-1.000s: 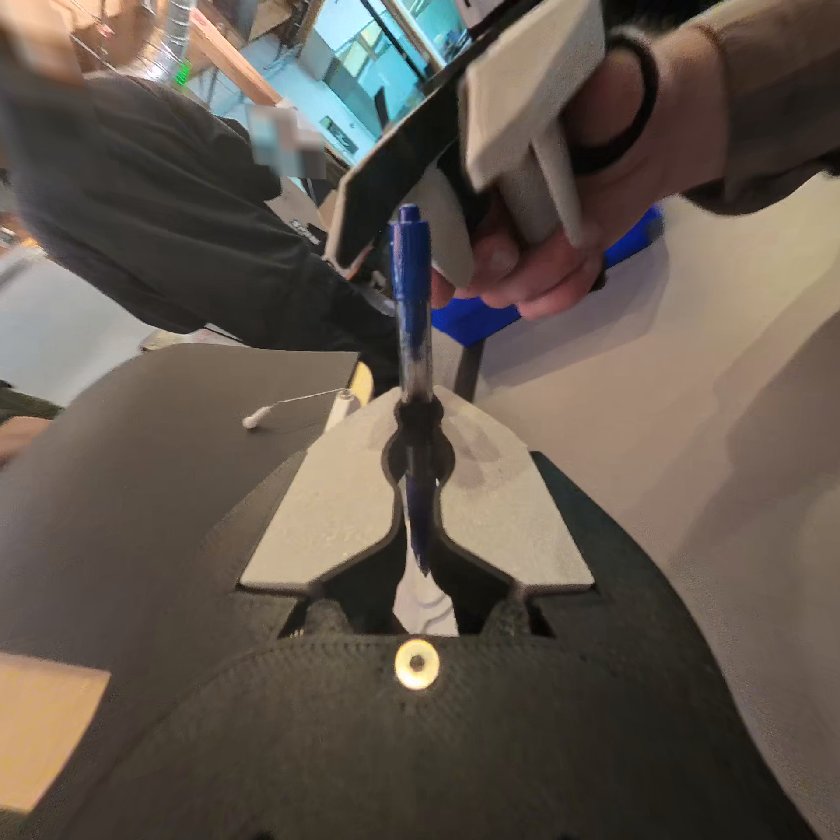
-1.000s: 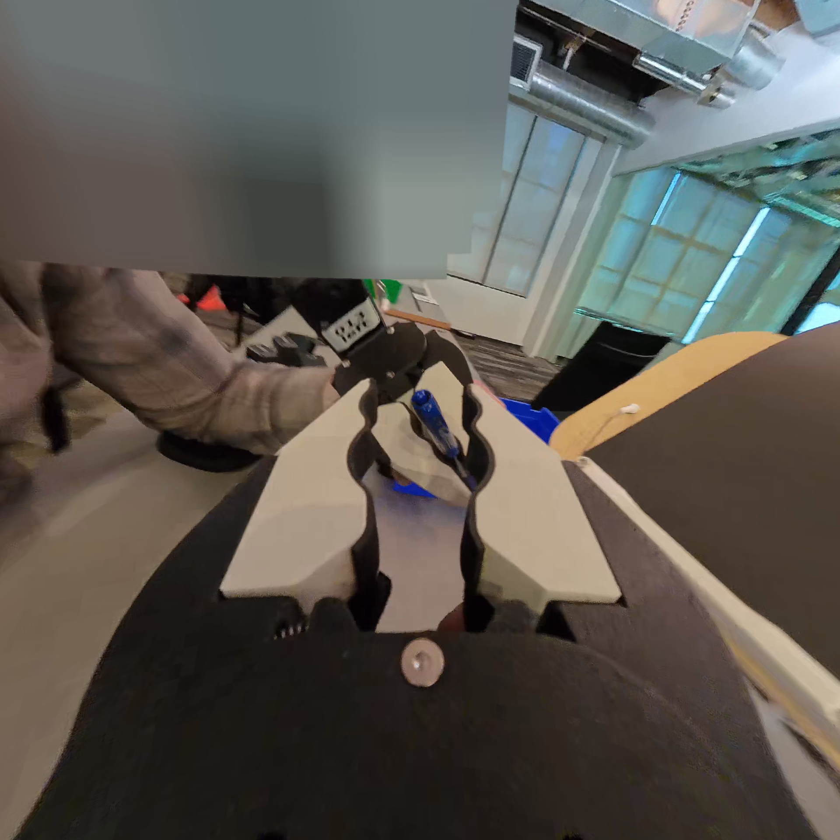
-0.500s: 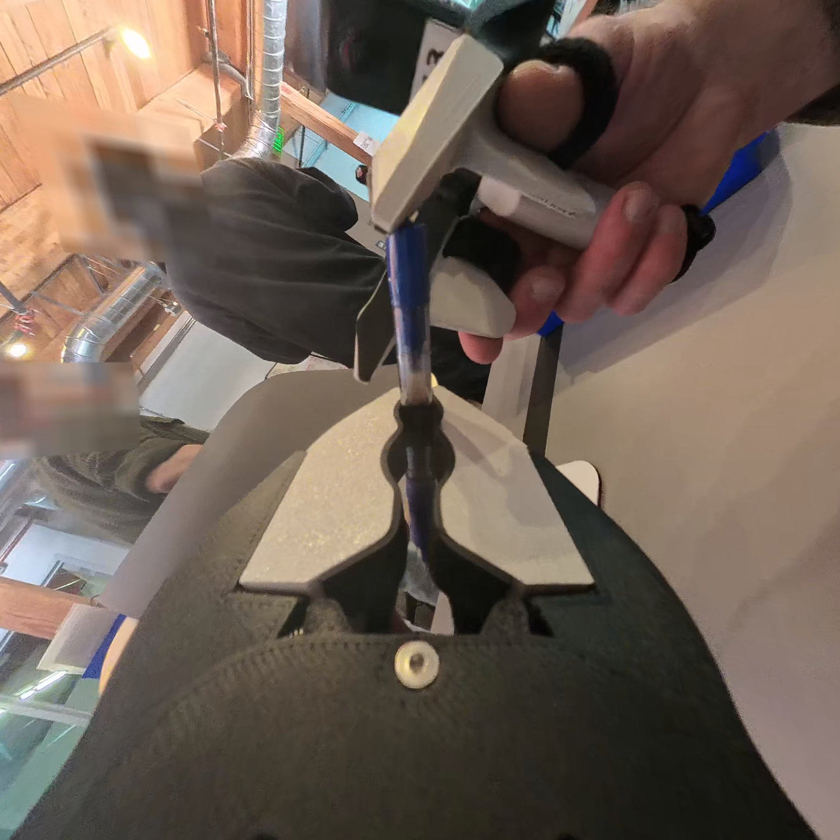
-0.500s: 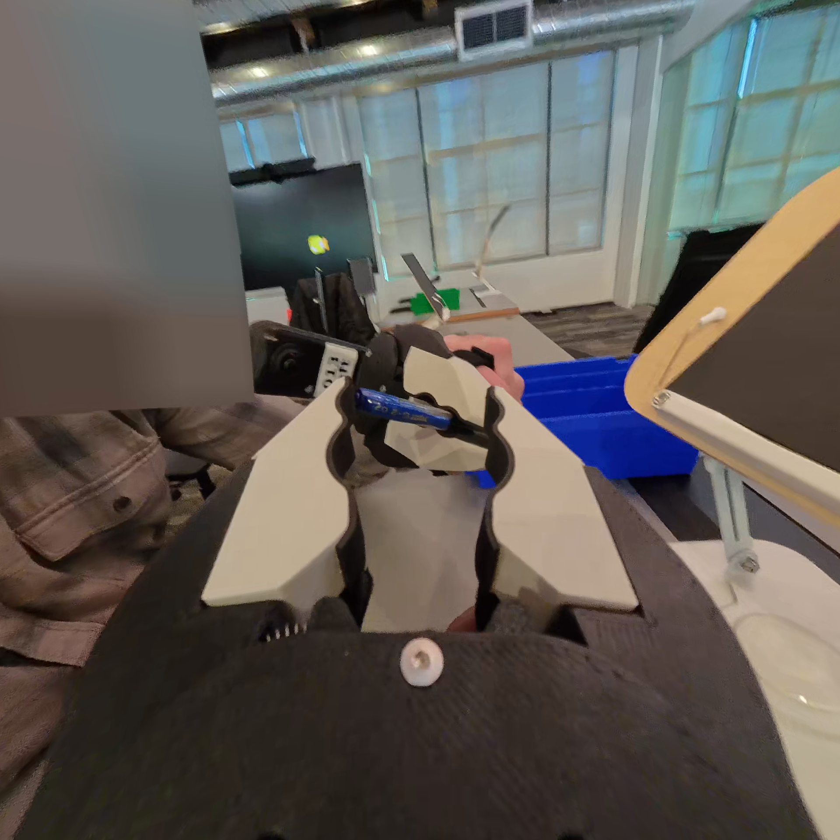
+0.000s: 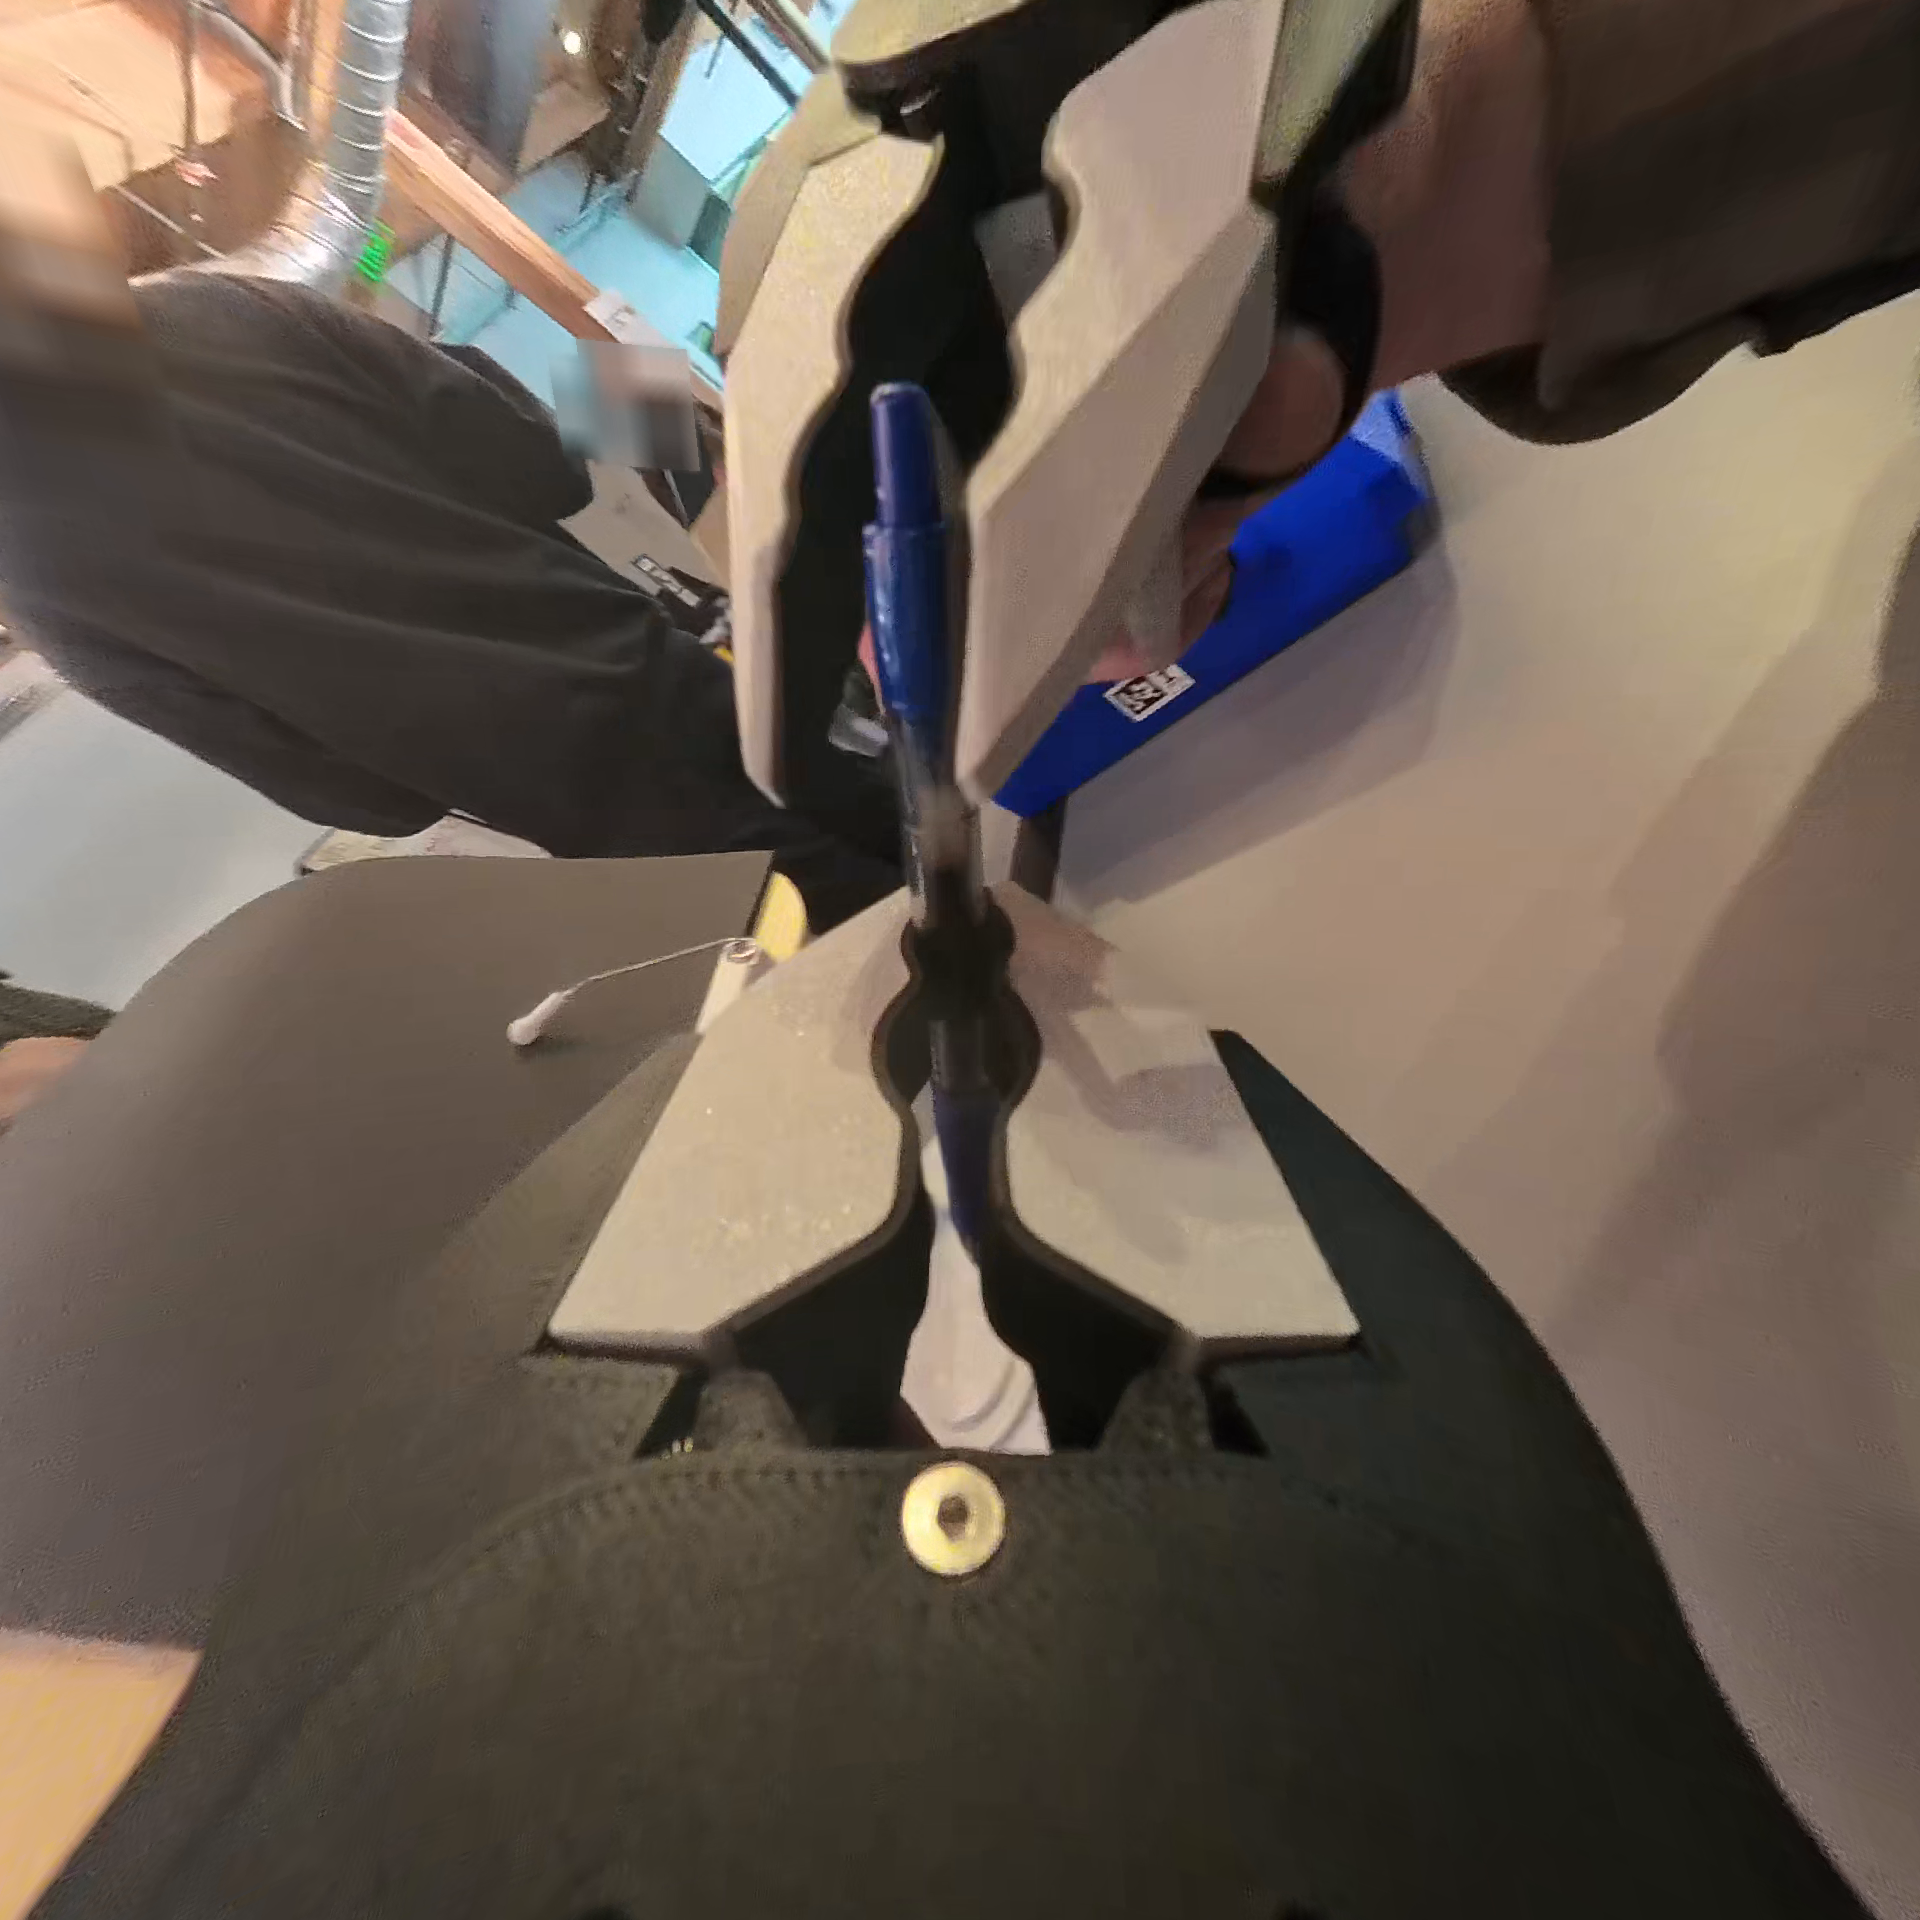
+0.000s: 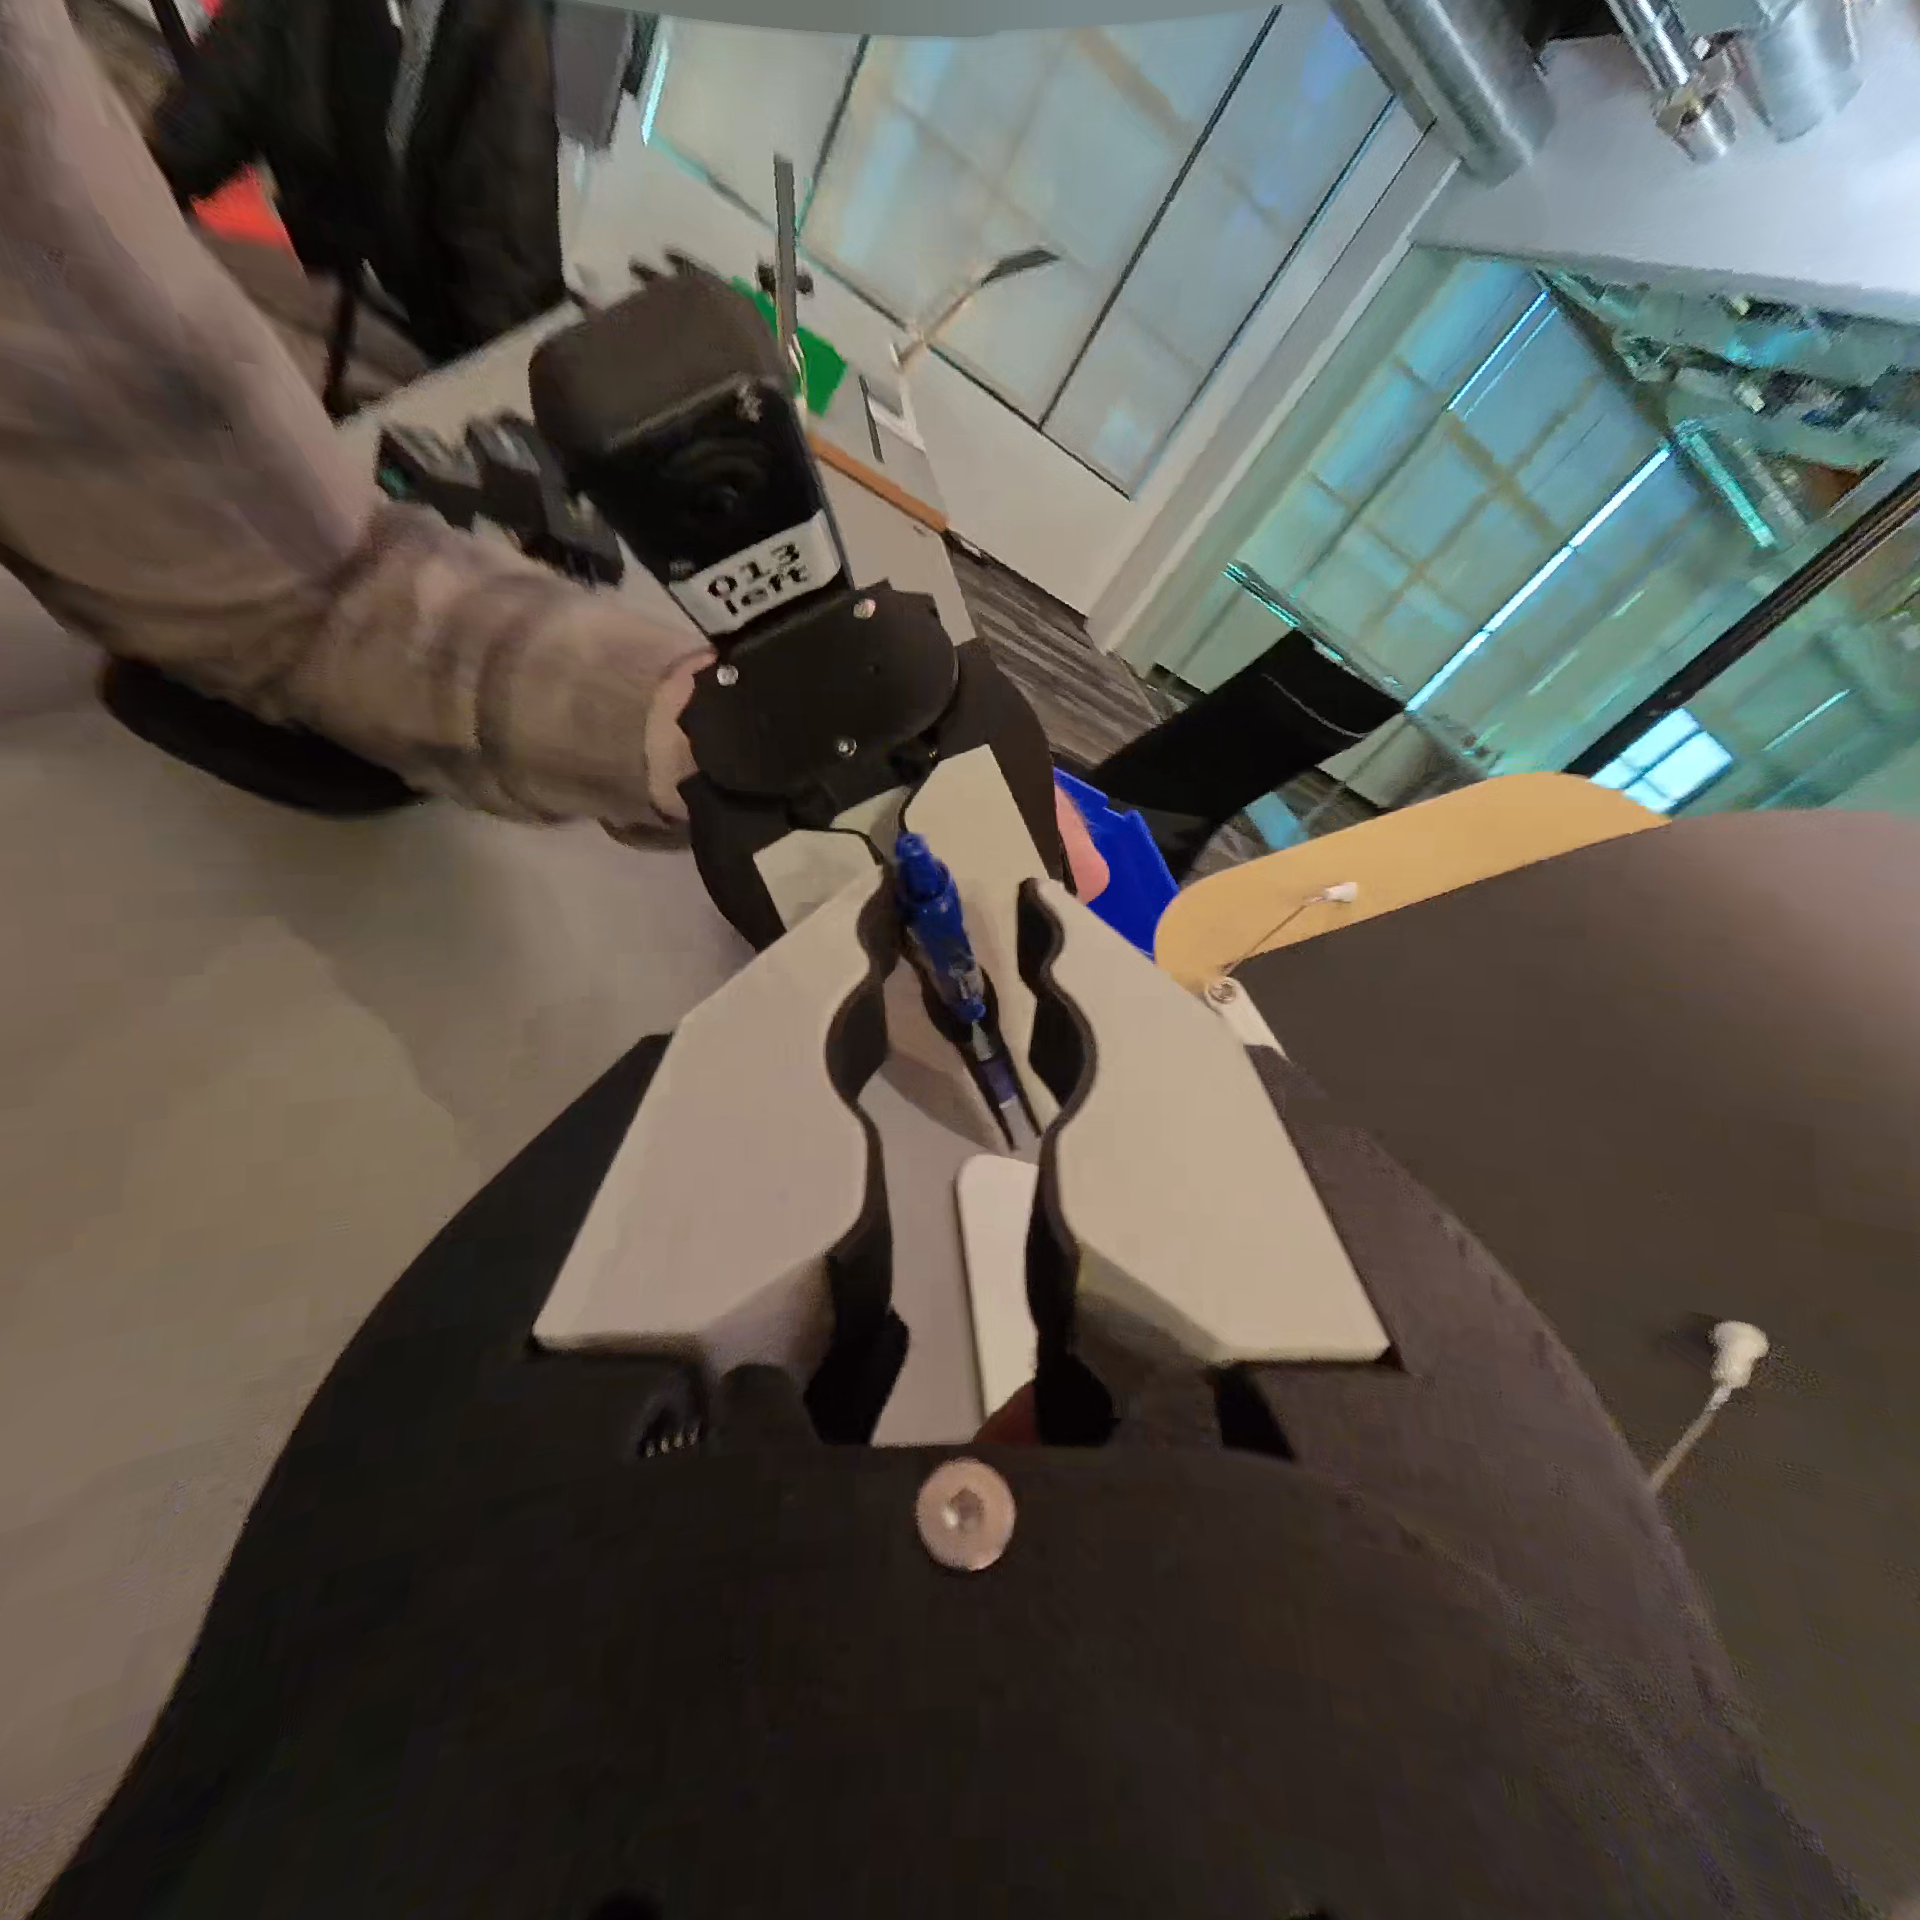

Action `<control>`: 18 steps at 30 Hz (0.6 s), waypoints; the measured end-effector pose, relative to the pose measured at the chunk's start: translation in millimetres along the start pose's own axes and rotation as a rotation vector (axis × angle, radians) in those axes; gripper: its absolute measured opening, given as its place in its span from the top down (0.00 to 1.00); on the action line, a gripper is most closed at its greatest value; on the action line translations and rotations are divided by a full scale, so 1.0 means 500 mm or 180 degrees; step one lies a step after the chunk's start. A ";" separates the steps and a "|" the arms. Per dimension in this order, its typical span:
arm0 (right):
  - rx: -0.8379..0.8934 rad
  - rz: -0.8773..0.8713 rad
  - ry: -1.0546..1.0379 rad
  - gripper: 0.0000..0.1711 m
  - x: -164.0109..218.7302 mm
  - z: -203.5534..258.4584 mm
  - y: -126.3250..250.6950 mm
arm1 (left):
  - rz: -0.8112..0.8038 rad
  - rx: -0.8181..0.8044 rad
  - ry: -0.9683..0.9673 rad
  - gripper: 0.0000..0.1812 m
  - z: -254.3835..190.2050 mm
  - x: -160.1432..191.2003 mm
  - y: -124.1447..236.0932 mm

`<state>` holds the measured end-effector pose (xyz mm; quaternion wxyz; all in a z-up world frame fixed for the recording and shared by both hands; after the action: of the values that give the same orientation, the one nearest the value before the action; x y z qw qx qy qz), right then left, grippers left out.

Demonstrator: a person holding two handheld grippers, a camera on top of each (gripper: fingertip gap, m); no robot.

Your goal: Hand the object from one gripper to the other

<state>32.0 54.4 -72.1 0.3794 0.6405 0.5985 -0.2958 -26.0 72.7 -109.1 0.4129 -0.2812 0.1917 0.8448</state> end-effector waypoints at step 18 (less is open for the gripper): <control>0.1700 0.0906 -0.0534 0.96 0.049 -0.203 0.301 | -0.0581 -0.0579 0.1027 0.78 0.079 -0.015 0.021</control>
<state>176.4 153.7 -18.3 0.2834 0.7683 0.3705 -0.4383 -43.5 84.1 -72.9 0.4246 -0.4651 0.1520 0.7618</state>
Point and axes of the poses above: each gripper's, where its closed fingertips meet, y back along the fingers, x out of its underside, z = x × y across the jaws, the point moved 5 cm from there along y, back along the fingers, and after that the axes turned 4 degrees about -x, right-handed, at the moved point
